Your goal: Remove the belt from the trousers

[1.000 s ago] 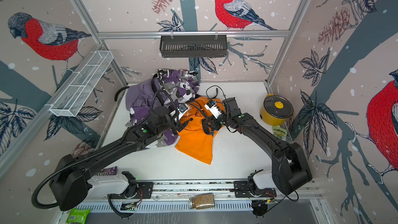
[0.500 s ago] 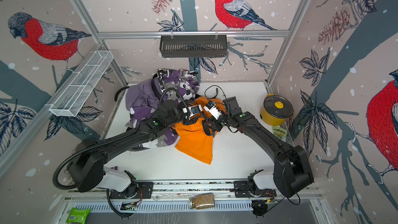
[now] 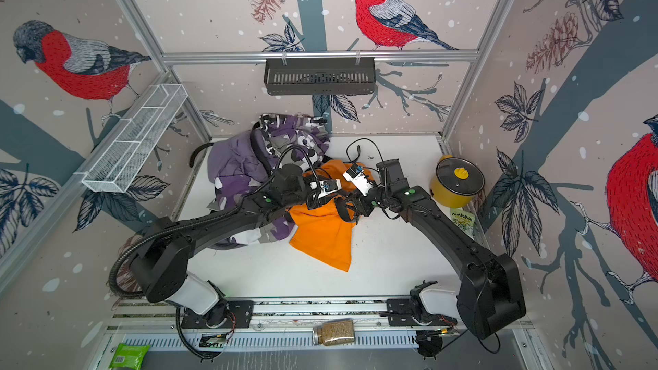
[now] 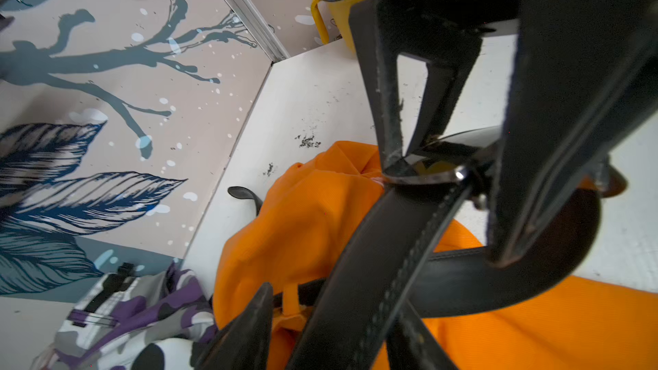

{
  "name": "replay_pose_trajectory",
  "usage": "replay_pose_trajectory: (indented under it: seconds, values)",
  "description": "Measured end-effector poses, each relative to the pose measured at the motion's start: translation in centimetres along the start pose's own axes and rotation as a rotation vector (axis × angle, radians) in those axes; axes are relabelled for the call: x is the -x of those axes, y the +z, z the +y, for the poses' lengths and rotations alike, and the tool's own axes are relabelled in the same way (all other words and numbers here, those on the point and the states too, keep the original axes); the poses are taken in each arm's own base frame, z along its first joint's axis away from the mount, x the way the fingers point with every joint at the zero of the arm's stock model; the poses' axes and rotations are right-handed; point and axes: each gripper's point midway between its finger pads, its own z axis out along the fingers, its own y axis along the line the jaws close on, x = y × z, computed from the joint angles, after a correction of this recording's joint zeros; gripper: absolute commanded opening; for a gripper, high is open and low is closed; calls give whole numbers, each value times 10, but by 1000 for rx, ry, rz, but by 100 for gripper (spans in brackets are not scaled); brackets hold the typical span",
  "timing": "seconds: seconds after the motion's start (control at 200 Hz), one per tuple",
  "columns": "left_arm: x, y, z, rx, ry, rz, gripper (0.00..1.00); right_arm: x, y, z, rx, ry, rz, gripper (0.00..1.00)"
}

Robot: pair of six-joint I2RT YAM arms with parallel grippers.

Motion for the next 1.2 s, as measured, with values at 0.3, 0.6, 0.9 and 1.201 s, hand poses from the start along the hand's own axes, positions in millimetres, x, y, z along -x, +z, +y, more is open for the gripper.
replay_pose_trajectory:
  seconds: [0.3, 0.6, 0.9, 1.201]
  values:
    - [2, 8, -17, -29, -37, -10, 18, 1, 7, 4, 41, 4, -12, 0]
    - [-14, 7, -20, 17, -117, 38, 0, -18, 17, 3, 34, 29, -29, 34]
    - [-11, -1, -22, 32, -181, 10, 0, -22, 29, 19, 37, -29, -65, 82]
    - [-11, -3, -20, 43, -207, 9, 0, -8, 32, 13, -30, -49, -110, 81]
